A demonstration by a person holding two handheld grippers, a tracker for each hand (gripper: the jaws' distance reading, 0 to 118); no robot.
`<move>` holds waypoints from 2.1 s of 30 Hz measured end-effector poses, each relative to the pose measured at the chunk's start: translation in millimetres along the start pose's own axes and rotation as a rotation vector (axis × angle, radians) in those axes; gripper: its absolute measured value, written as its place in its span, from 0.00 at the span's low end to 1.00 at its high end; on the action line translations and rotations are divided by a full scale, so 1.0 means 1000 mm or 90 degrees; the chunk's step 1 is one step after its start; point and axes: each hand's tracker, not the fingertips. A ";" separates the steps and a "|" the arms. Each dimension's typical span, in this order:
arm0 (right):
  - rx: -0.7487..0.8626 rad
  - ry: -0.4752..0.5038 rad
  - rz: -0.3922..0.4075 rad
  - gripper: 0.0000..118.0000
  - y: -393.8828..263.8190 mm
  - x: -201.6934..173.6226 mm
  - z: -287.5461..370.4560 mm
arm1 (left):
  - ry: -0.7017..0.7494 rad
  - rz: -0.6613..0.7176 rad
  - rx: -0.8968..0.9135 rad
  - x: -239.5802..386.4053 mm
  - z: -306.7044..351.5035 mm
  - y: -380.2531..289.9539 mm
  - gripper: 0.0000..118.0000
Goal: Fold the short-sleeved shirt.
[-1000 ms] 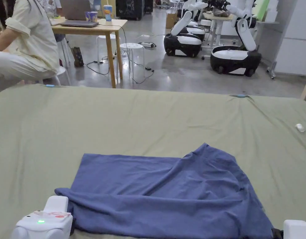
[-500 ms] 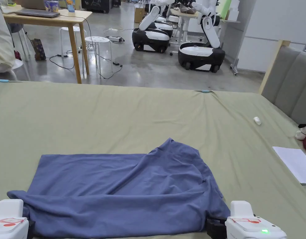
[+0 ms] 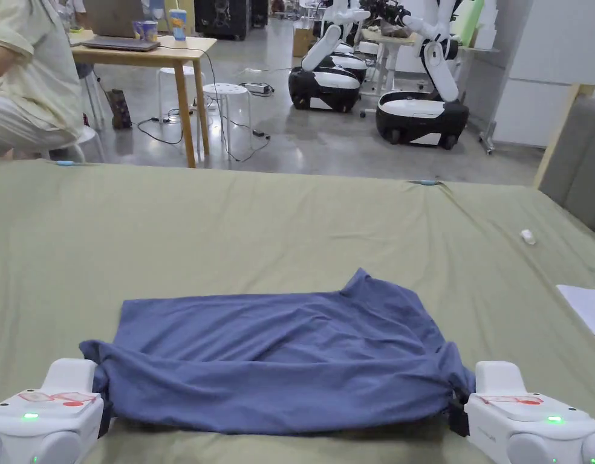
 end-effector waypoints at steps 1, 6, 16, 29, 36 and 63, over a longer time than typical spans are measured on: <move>-0.001 -0.007 0.010 0.08 -0.002 0.000 0.010 | -0.001 -0.001 0.007 -0.004 0.007 -0.002 0.01; -0.020 -0.009 0.004 0.08 -0.022 0.010 0.047 | -0.029 0.014 0.000 -0.023 0.040 -0.025 0.02; -0.074 -0.008 0.007 0.26 -0.062 0.009 0.028 | -0.044 0.060 -0.047 -0.029 0.025 -0.078 0.04; 0.186 0.057 0.001 1.00 0.003 -0.077 0.062 | -0.045 0.030 0.150 0.029 0.076 -0.017 0.85; 0.242 0.055 0.025 0.06 0.004 -0.110 0.060 | -0.051 0.008 0.167 0.049 0.064 -0.020 0.00; 0.101 0.040 0.038 0.00 0.042 -0.063 -0.078 | 0.023 -0.014 -0.122 -0.008 -0.211 0.098 0.94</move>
